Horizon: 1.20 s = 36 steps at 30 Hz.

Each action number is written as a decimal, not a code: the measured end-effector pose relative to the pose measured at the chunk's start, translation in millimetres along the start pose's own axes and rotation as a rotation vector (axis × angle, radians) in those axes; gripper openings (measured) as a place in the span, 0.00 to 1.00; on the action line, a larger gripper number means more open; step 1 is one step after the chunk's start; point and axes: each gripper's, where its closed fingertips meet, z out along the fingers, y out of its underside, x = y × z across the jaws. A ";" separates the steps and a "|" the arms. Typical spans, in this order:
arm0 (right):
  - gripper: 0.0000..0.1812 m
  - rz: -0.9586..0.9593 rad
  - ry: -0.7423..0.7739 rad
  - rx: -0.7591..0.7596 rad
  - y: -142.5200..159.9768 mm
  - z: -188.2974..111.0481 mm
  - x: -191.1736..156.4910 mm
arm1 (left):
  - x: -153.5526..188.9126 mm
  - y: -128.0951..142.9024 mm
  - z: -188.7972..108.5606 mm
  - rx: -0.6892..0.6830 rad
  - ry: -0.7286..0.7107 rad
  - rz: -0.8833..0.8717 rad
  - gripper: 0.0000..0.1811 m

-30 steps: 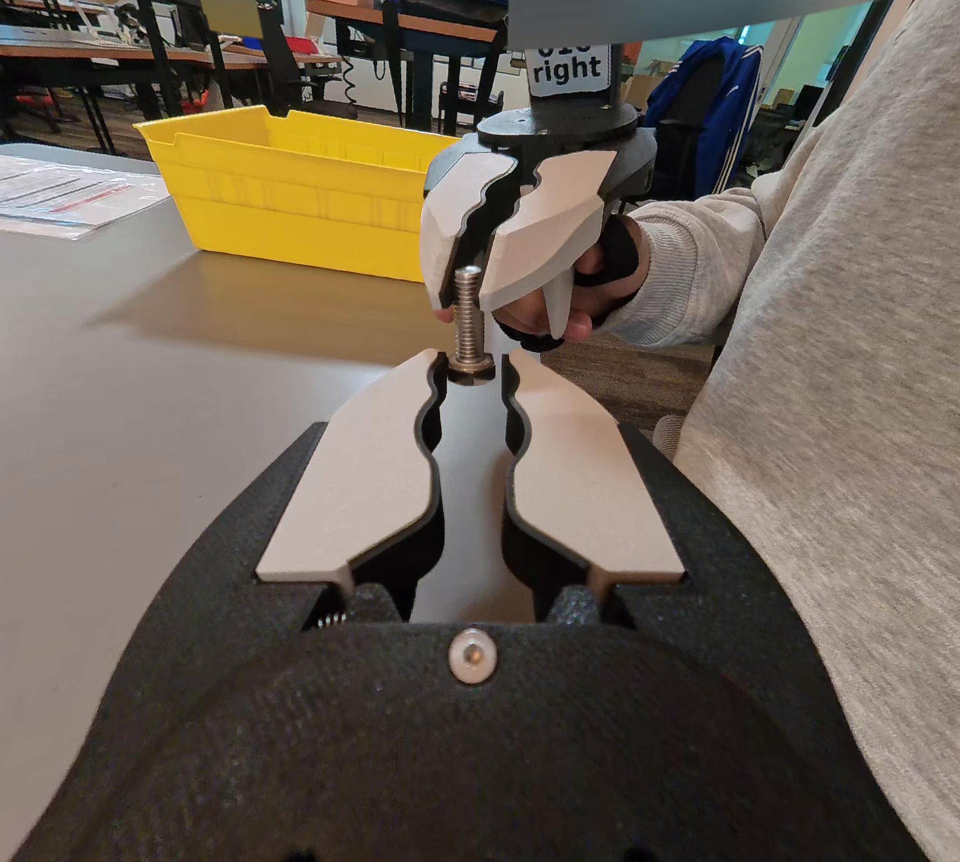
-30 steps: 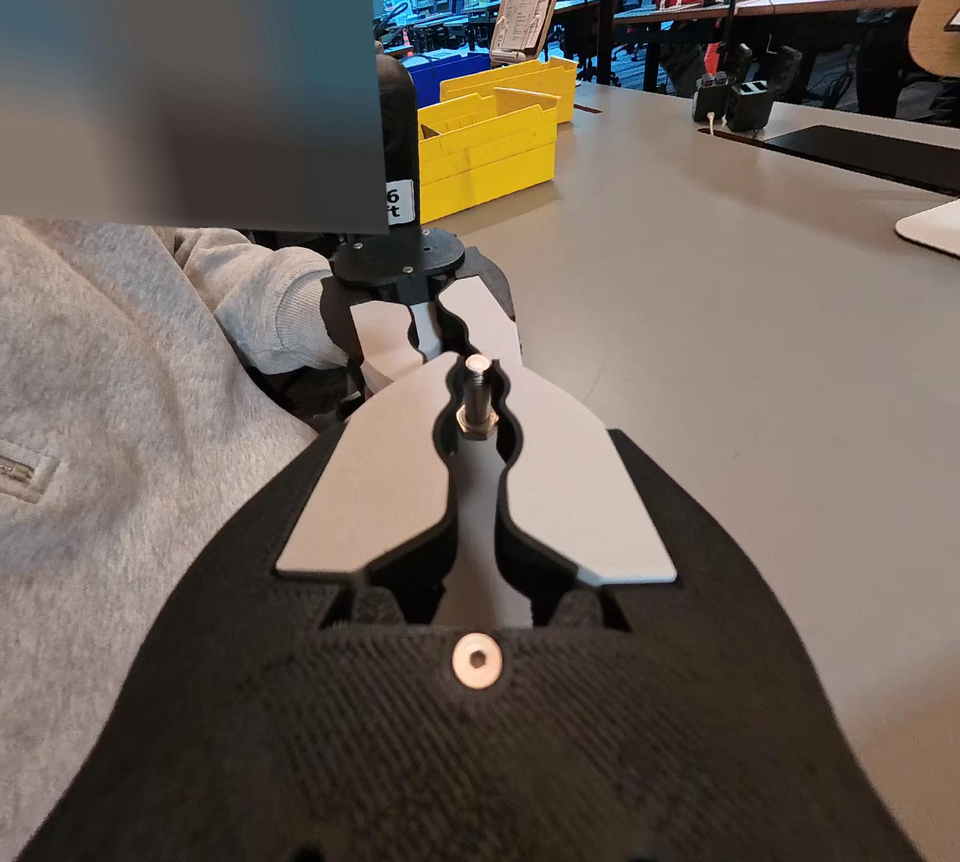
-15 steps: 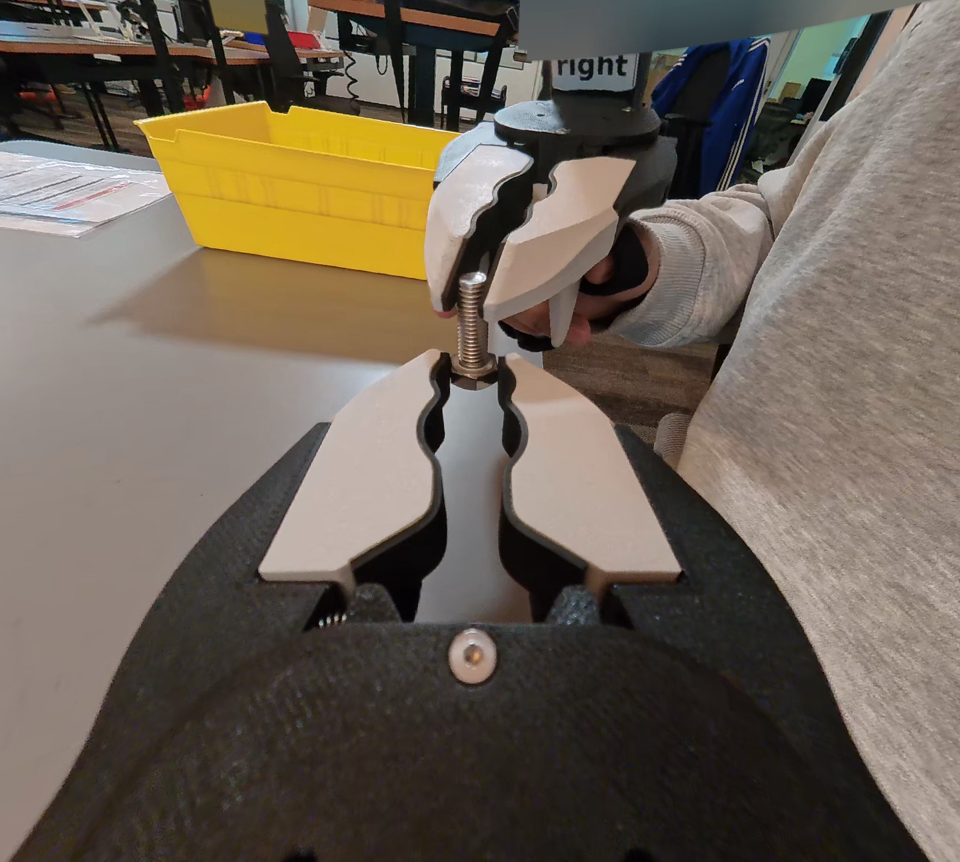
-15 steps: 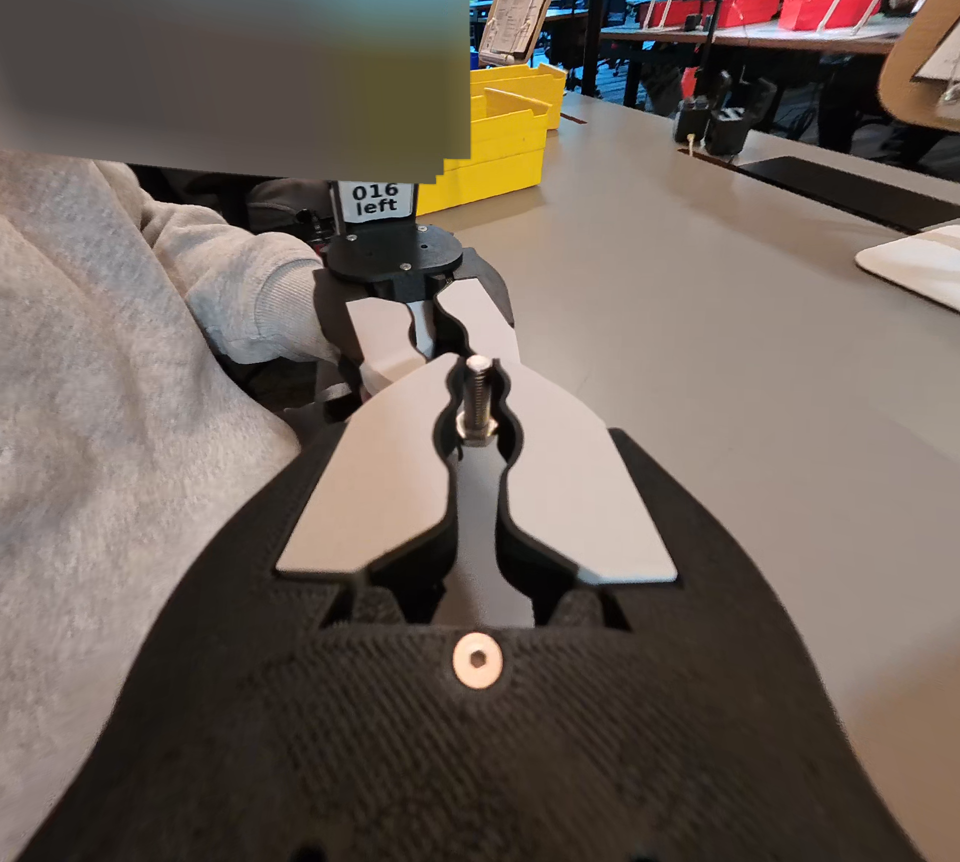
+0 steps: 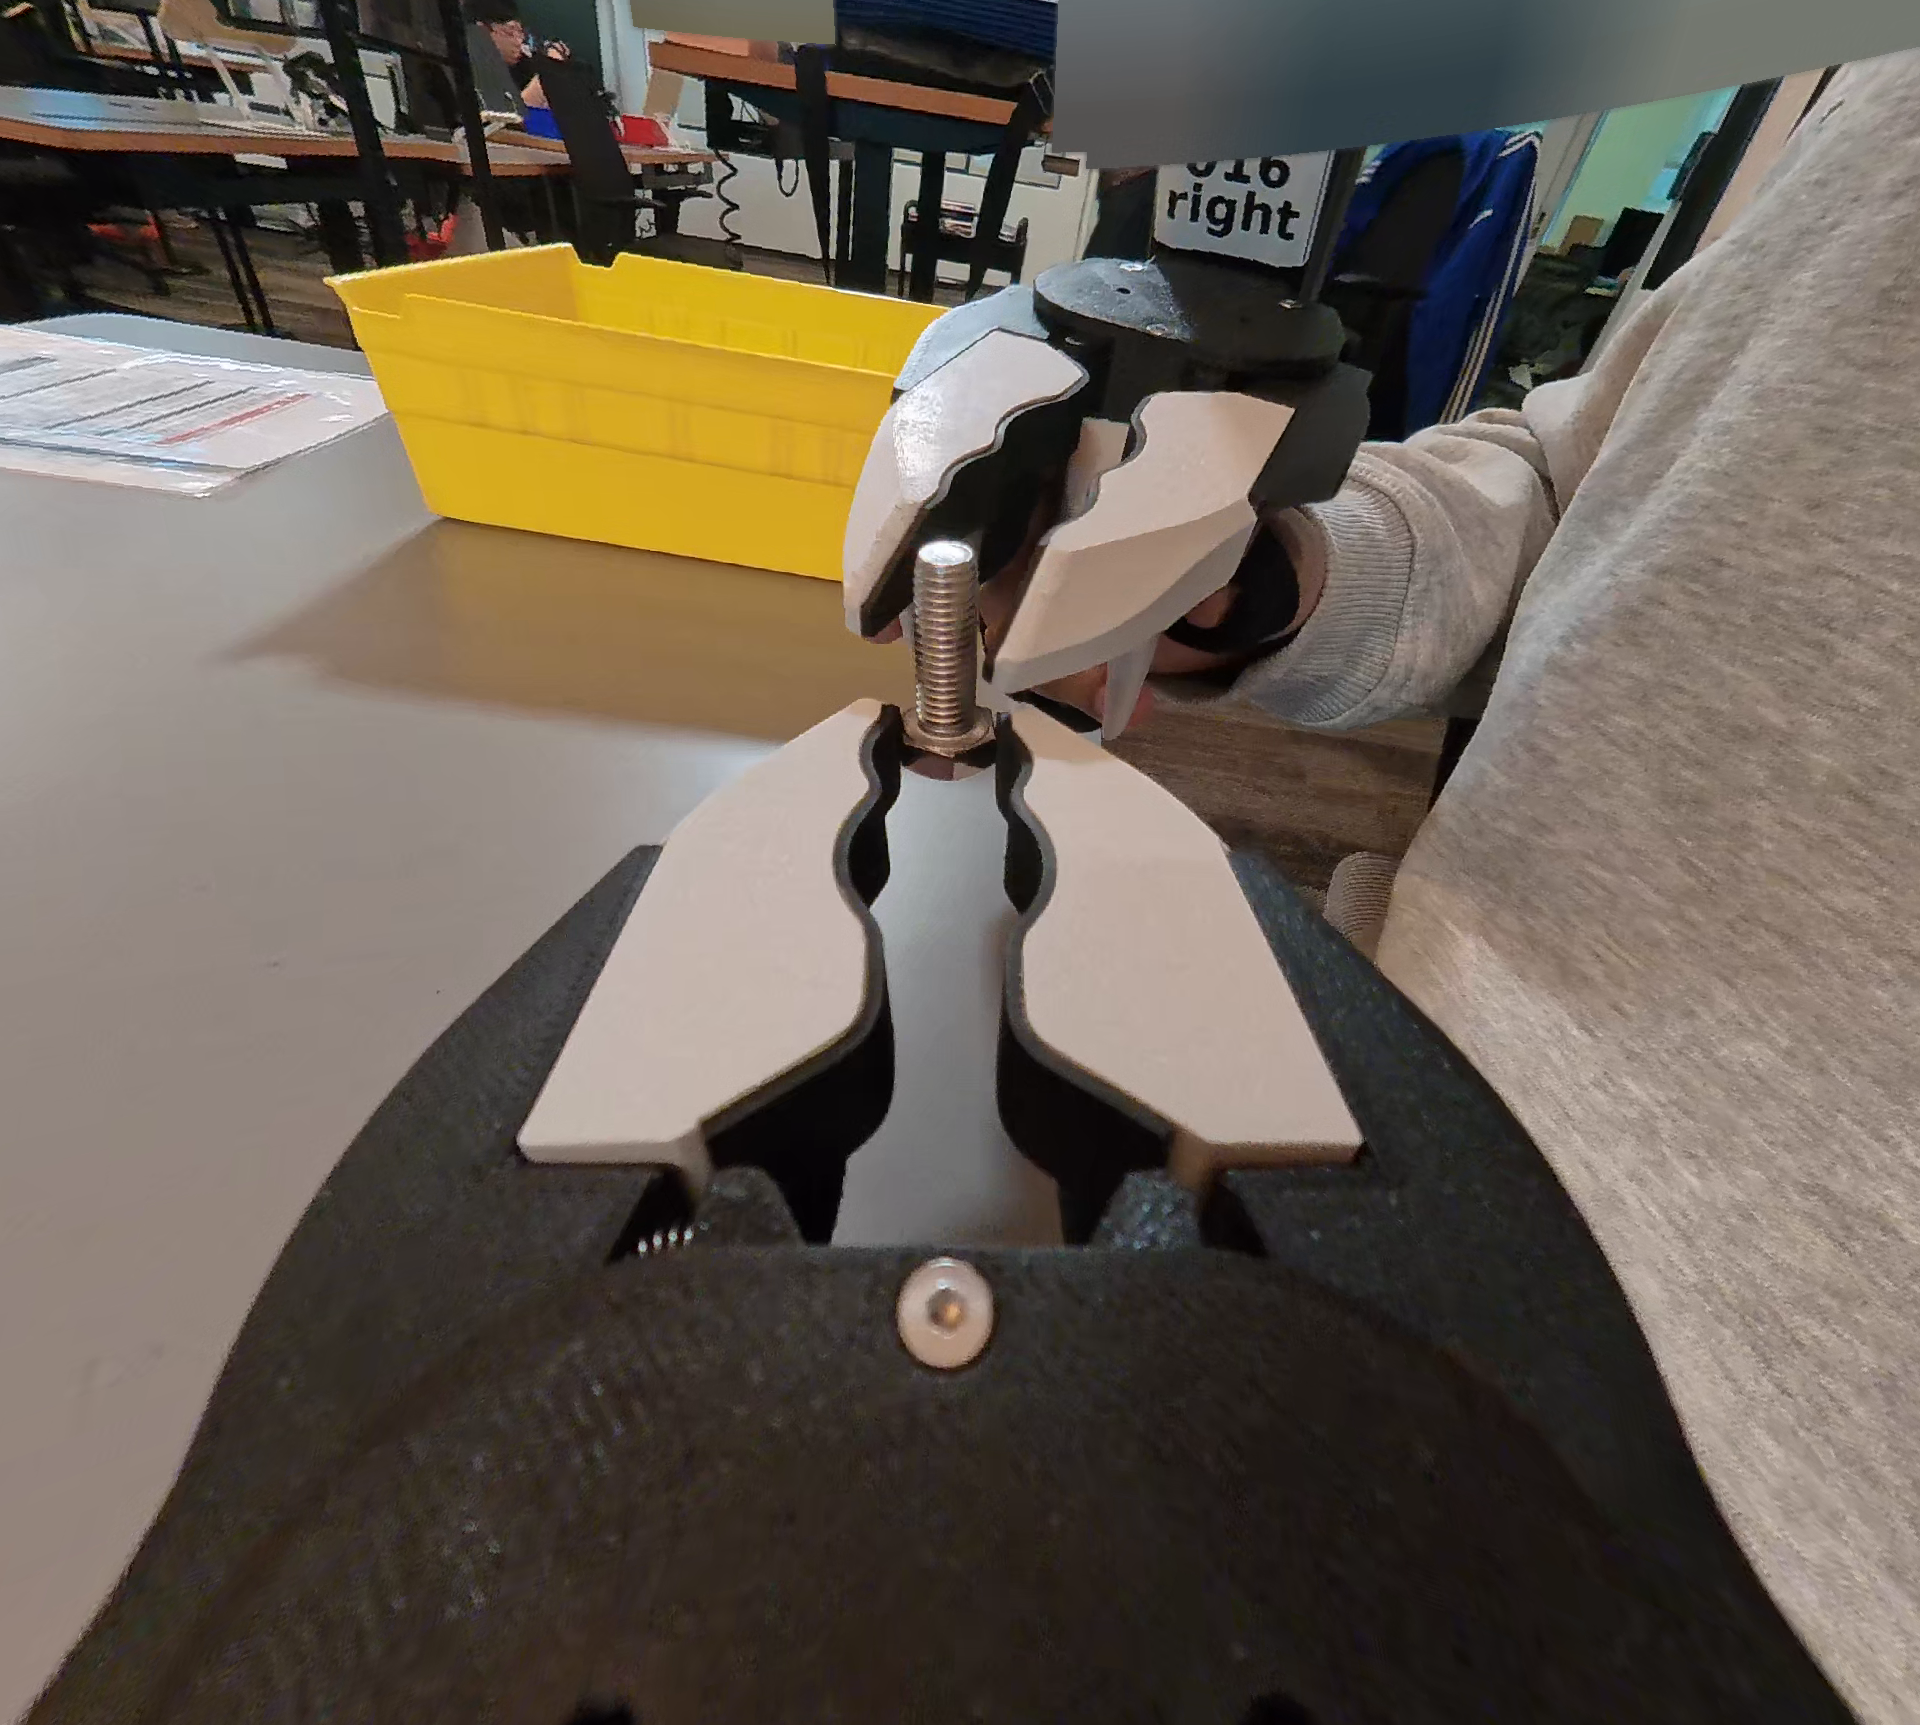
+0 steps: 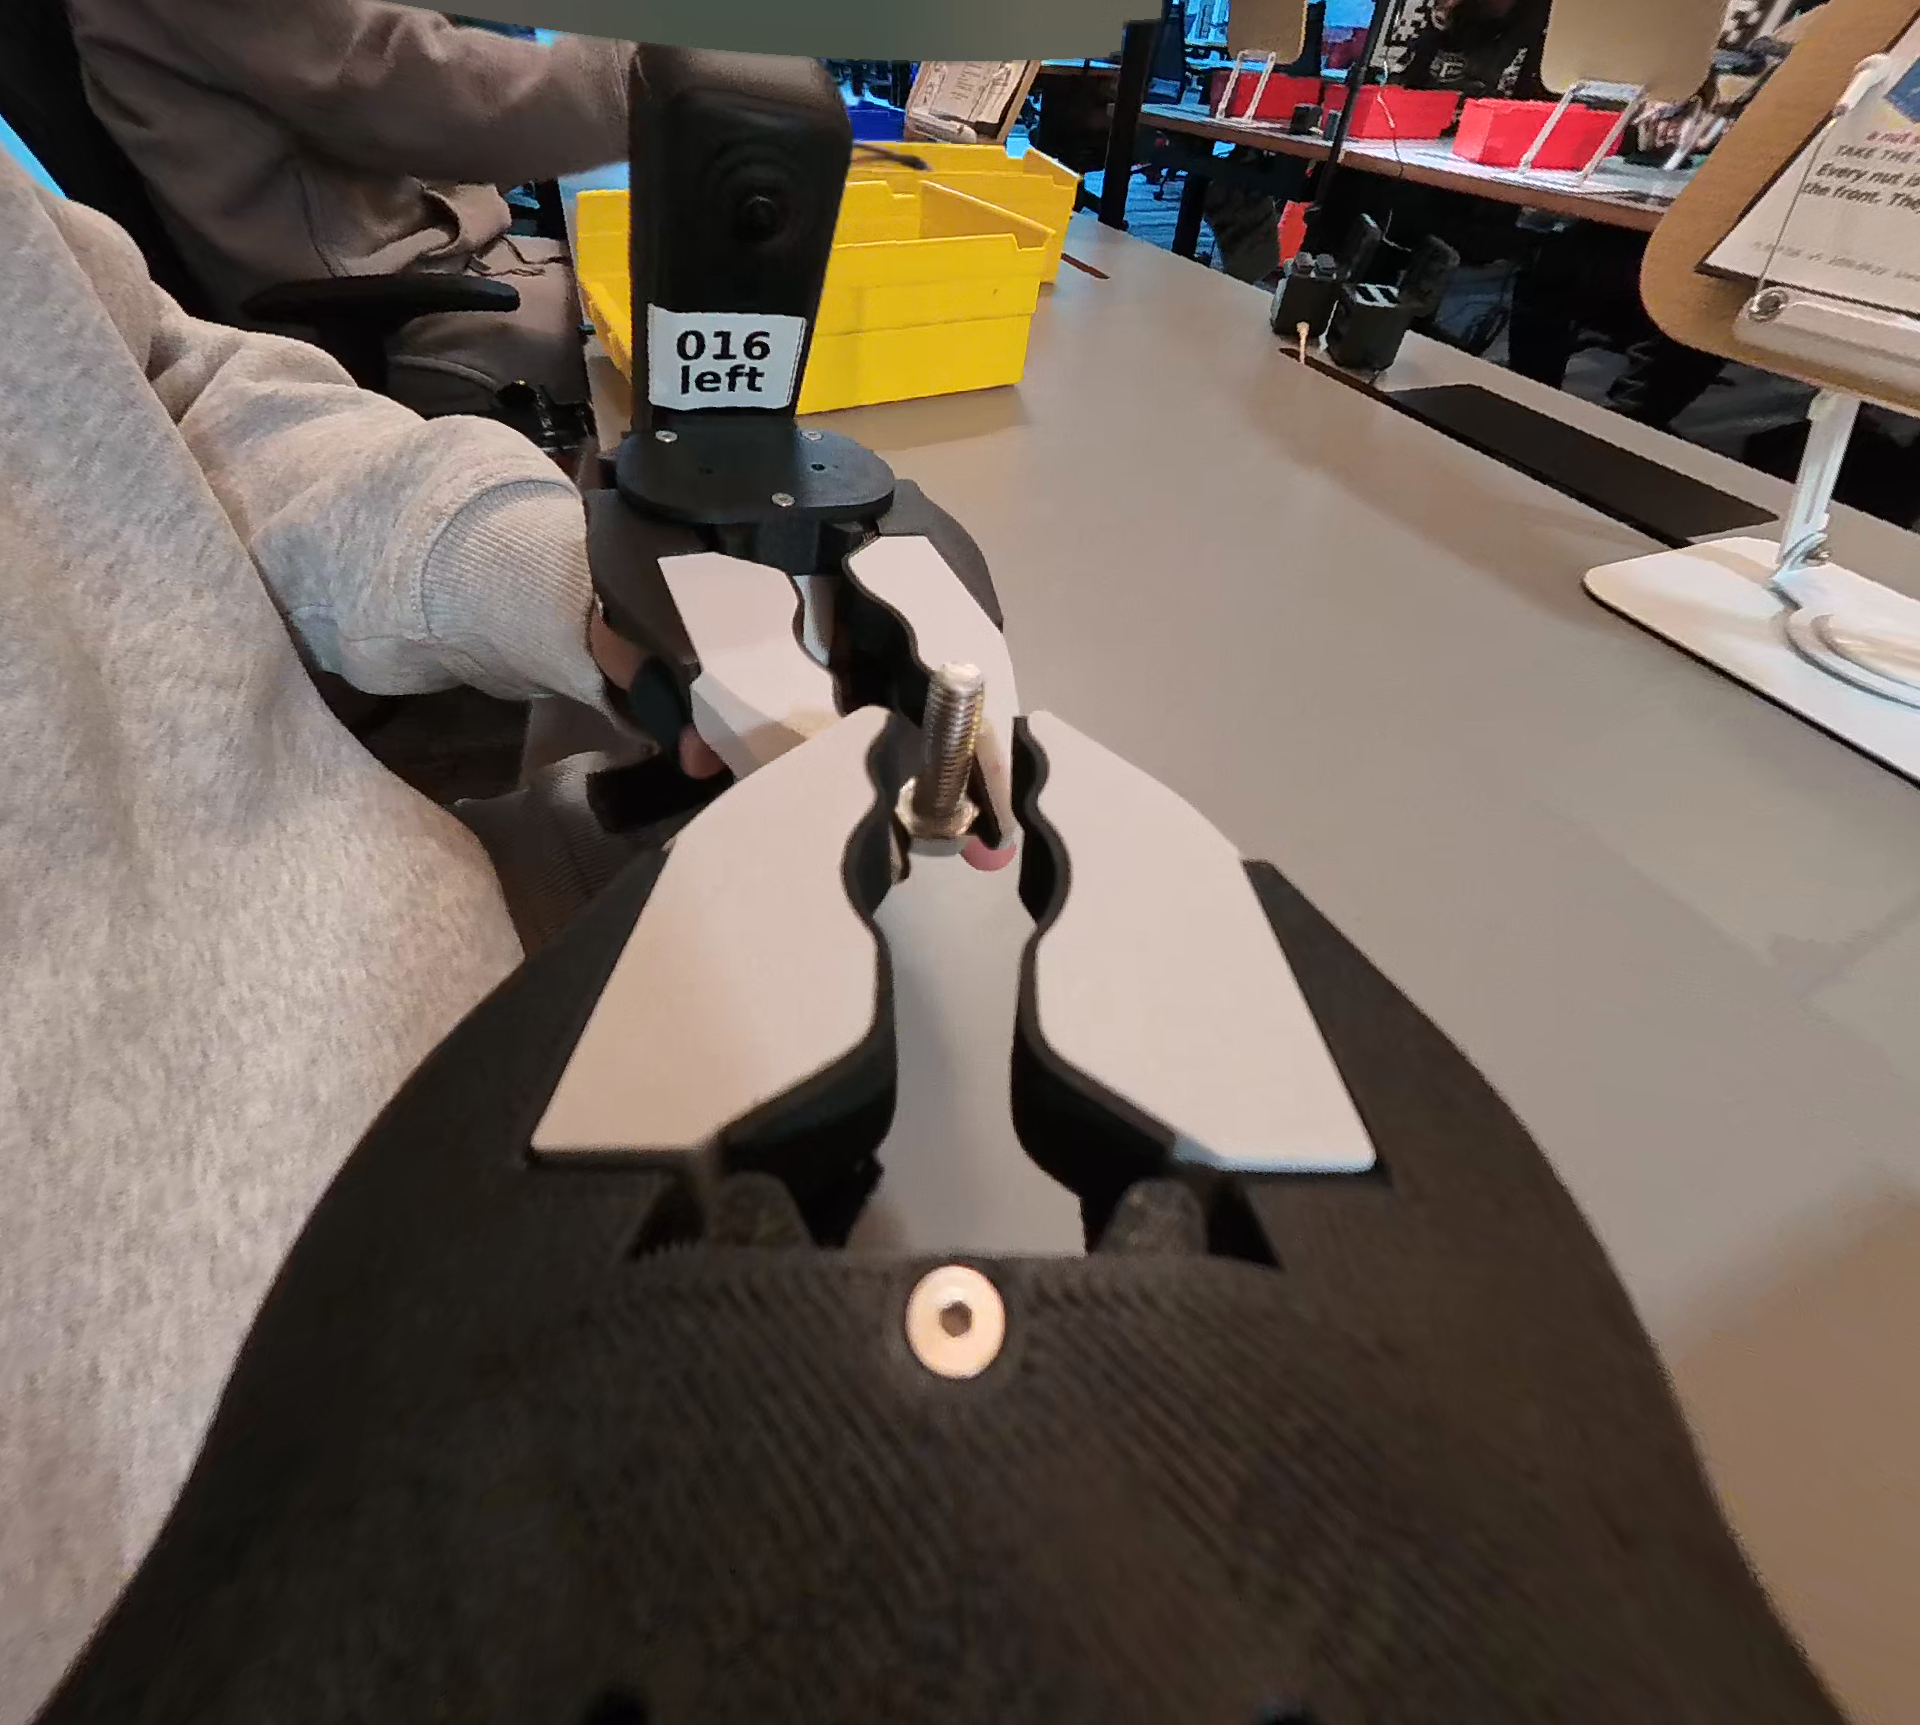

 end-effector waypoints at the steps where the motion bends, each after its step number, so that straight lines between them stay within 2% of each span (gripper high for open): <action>1: 0.11 0.006 -0.004 0.002 0.0 0.0 -0.1 | 0.3 0.1 0.2 -0.001 0.001 0.003 0.10; 9: 0.06 -0.013 -0.007 -0.008 2.3 1.4 -2.1 | 0.1 -0.3 0.0 0.002 0.003 0.002 0.09; 28: 0.06 -0.048 0.009 -0.021 0.3 0.6 -4.2 | 3.5 -0.2 -0.1 0.002 0.011 0.021 0.13; 36: 0.06 -0.022 0.007 -0.015 -0.8 0.1 -3.9 | 1.7 -1.2 -0.5 0.011 -0.013 0.032 0.10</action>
